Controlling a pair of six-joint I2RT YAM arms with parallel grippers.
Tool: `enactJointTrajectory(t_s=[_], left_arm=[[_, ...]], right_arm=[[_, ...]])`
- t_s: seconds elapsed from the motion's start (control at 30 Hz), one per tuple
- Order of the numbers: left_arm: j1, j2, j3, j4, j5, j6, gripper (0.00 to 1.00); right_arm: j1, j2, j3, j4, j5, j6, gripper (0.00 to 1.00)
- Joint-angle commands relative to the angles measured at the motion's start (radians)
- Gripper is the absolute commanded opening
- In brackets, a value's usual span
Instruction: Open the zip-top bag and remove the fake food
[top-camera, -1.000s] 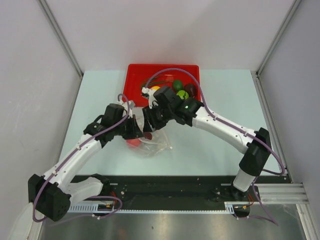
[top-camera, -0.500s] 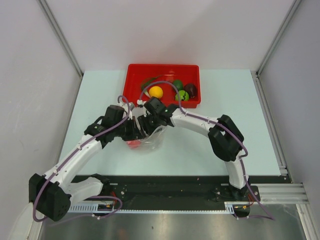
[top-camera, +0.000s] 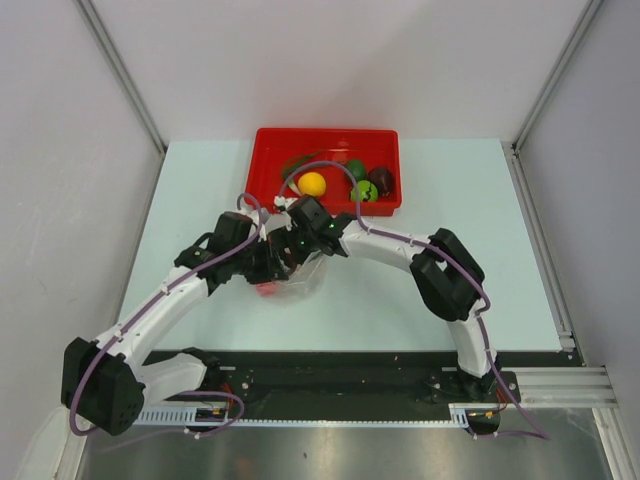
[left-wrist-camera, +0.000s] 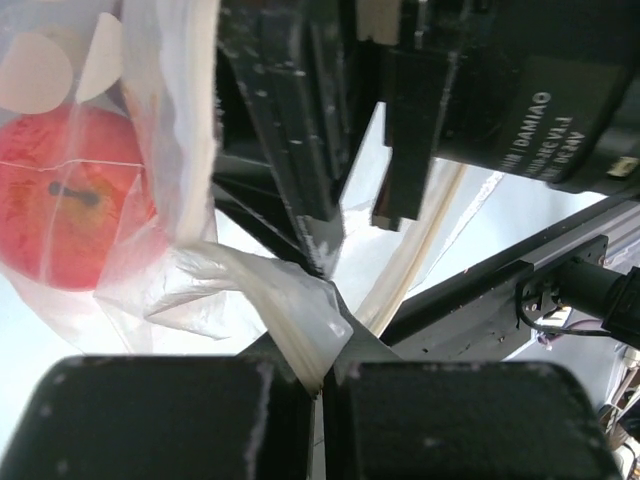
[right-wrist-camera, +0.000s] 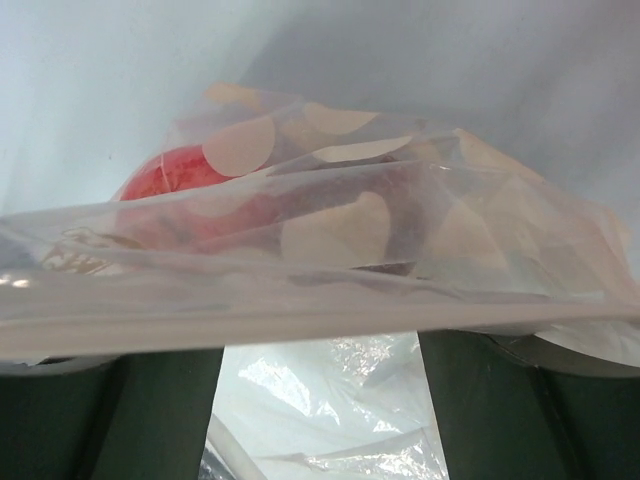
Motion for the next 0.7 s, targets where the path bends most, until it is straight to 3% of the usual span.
enactJointTrajectory(t_s=[0.0, 0.13, 0.23, 0.33, 0.37, 0.53, 0.67], left_arm=[[-0.001, -0.003, 0.007, -0.003, 0.007, 0.001, 0.00], [-0.001, -0.003, 0.016, -0.041, -0.010, 0.019, 0.00], [-0.001, -0.011, 0.010, -0.040, -0.010, 0.022, 0.00], [-0.001, -0.018, 0.010, -0.055, -0.022, 0.030, 0.00], [-0.001, -0.028, 0.008, -0.055, -0.022, 0.030, 0.00], [0.003, -0.052, 0.004, -0.043, -0.037, 0.025, 0.00], [0.009, -0.068, -0.010, -0.032, -0.050, 0.022, 0.00]], right_arm=[[0.000, 0.043, -0.018, 0.151, 0.058, 0.053, 0.78], [0.008, 0.077, -0.026, 0.228, 0.070, 0.088, 0.77], [0.006, 0.114, -0.009, 0.230, 0.072, 0.110, 0.70], [0.009, 0.094, -0.028, 0.230, 0.082, 0.102, 0.52], [0.008, 0.085, -0.036, 0.227, 0.081, 0.090, 0.41], [0.014, 0.001, -0.050, 0.176, 0.066, 0.070, 0.25], [0.026, -0.073, -0.061, 0.088, 0.052, 0.059, 0.07]])
